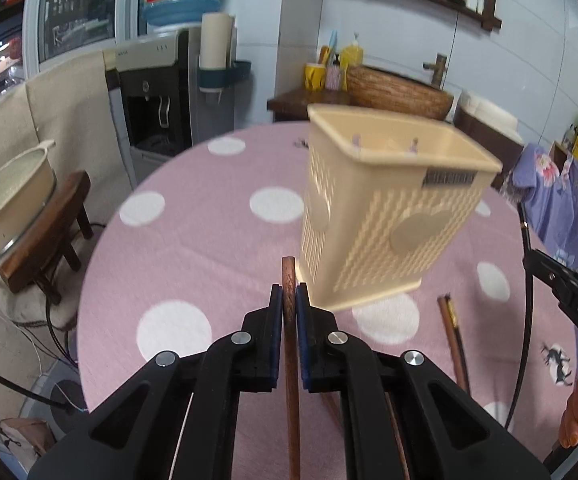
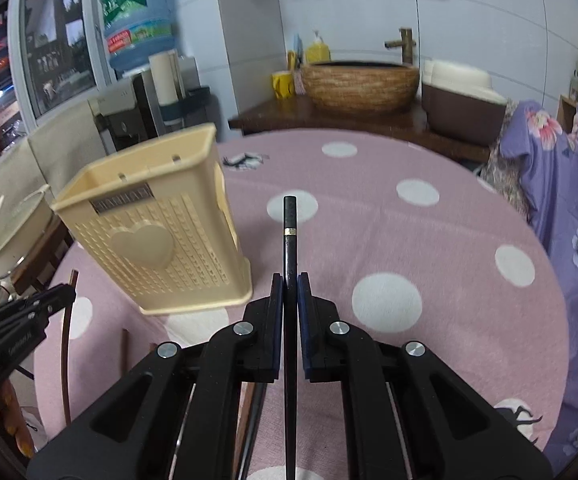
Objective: Organize utensils
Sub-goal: 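Lift both chopsticks and lower them into the beige basket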
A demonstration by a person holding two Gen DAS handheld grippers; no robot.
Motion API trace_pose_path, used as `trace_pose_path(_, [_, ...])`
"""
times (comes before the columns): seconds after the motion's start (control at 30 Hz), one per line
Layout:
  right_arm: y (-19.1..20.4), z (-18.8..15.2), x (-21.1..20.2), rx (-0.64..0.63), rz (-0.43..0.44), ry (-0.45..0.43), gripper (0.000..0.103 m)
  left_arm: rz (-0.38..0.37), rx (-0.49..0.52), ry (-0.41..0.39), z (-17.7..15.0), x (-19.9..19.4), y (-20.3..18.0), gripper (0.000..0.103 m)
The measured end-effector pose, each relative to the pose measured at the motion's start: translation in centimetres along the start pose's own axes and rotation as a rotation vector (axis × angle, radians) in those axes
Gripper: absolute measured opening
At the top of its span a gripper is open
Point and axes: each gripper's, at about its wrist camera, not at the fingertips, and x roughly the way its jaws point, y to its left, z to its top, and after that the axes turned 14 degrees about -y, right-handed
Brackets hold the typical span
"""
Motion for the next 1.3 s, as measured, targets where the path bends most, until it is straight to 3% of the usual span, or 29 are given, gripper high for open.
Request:
trace_pose_path(0.13, [-0.4, 2.0, -2.1, 0.007, 0.025, -0.041, 0.008, -0.009, -0.014, -0.073, 2.6, -2.1, 0.7, 0.008])
trace_pose_path(0.4, [-0.6, 3.8, -4.1, 0.009, 0.063, -0.042, 0.008, -0.003, -0.001, -0.191, 5.7, -5.5, 1.7, 0.008])
trace_pose_path(0.67, [-0.1, 4.8, -5.5, -0.009, 0.073, -0.063, 0.008, -0.003, -0.018, -0.204, 6.5, -6.0, 3.3, 0.008])
trace_pose_path(0.83, [0.5, 6.8, -6.4, -0.033, 0.078, -0.096, 0.008, -0.001, -0.021, -0.262, 8.6, -7.4, 3.6, 0.008])
trace_pose_path(1.03, [1.6, 11.0, -7.3, -0.055, 0.059, -0.15, 0.008, 0.007, -0.011, -0.347, 12.7, -9.4, 3.2, 0.008])
trace_pose_path(1.3, [4.2, 20.0, -8.9, -0.002, 0.108, -0.282, 0.008, -0.043, -0.033, -0.465, 21.1, -12.9, 0.9, 0.008])
